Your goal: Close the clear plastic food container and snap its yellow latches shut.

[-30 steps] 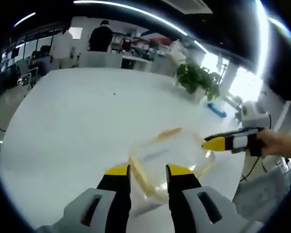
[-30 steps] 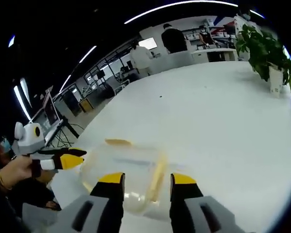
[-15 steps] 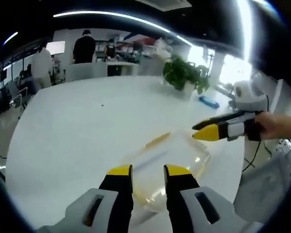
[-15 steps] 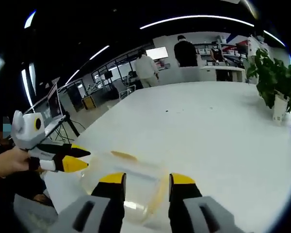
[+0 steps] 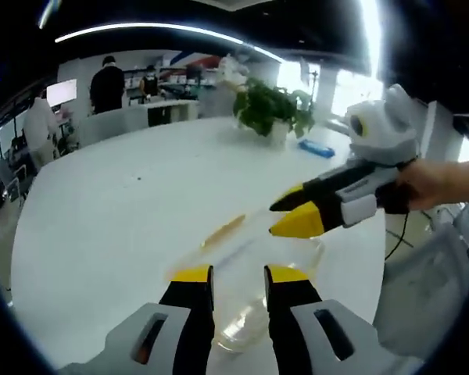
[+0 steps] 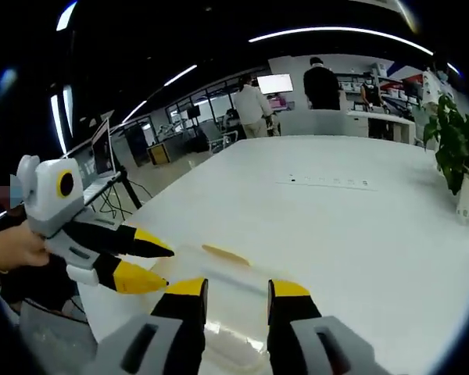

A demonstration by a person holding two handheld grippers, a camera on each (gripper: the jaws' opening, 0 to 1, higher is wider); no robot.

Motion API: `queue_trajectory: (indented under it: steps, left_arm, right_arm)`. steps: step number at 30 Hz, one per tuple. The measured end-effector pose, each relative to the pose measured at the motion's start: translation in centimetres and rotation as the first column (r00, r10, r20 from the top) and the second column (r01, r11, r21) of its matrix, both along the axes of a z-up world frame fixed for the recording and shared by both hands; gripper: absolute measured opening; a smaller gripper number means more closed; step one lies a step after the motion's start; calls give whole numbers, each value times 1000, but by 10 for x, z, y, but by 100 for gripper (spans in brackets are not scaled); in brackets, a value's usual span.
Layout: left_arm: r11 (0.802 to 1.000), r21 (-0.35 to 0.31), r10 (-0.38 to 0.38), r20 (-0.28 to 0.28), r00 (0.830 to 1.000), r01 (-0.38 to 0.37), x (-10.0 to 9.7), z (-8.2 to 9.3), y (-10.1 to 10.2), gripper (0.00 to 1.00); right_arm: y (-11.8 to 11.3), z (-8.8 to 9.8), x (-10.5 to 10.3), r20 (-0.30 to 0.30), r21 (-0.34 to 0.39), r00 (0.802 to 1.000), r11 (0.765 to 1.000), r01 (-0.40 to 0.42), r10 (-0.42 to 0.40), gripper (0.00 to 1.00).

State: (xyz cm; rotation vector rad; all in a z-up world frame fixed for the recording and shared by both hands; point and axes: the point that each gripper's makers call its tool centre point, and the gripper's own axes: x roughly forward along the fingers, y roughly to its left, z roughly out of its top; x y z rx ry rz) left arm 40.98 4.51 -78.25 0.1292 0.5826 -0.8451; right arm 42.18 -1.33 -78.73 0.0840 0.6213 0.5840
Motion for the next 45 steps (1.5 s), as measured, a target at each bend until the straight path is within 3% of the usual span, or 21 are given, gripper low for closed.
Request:
queue_trajectory:
  steps: [8,16,27,33,40,45]
  left_arm:
    - [999,39,-35,6,999,35,-4,-7,-2,24]
    - [996,43,-81,7,997,80,-12,-3,-7,33]
    - [973,155,-180,33,983,173,-25,-16,-9,42]
    - [964,160,-224,52,973,213,-28,-17,-14,52]
    - [948,202,-266,79,961,246,-28,-21,-16,55]
    - [927,249,-309,80,948,281,-31,-30,-16,57]
  right_arm:
    - [13,-3,5,-8,-15,999,999,-46,46,28]
    - [28,-5,10,-10,-21,997,997,-81,81,28]
    - [36,-5,15,-8,-39,990,989,-142,142,33]
    - [39,-6,21,-22,-30,983,982,-184,184,37]
    - [42,-7,28,-41,-17,965,966,-259,258,43]
    - [43,-17,28,-82,-55,936,937,-346,341,44]
